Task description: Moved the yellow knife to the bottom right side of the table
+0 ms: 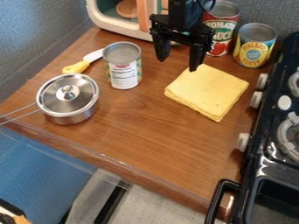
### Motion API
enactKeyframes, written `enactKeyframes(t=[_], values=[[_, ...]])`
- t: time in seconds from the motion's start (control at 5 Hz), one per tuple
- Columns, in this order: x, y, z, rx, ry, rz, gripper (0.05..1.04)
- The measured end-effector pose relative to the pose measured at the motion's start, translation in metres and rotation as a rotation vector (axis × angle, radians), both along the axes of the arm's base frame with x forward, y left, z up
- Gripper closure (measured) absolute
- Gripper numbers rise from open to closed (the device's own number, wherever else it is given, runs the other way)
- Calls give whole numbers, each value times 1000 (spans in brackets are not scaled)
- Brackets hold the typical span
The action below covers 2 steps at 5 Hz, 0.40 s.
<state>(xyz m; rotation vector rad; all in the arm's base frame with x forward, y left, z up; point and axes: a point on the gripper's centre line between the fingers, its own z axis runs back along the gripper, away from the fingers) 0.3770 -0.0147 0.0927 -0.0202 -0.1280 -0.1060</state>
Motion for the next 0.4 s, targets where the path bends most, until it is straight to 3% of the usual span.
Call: enactKeyframes(t=[0.2, 0.4], values=[[-2, 0, -11, -2, 34, 1, 84], [1, 14, -2, -56, 34, 30, 84]])
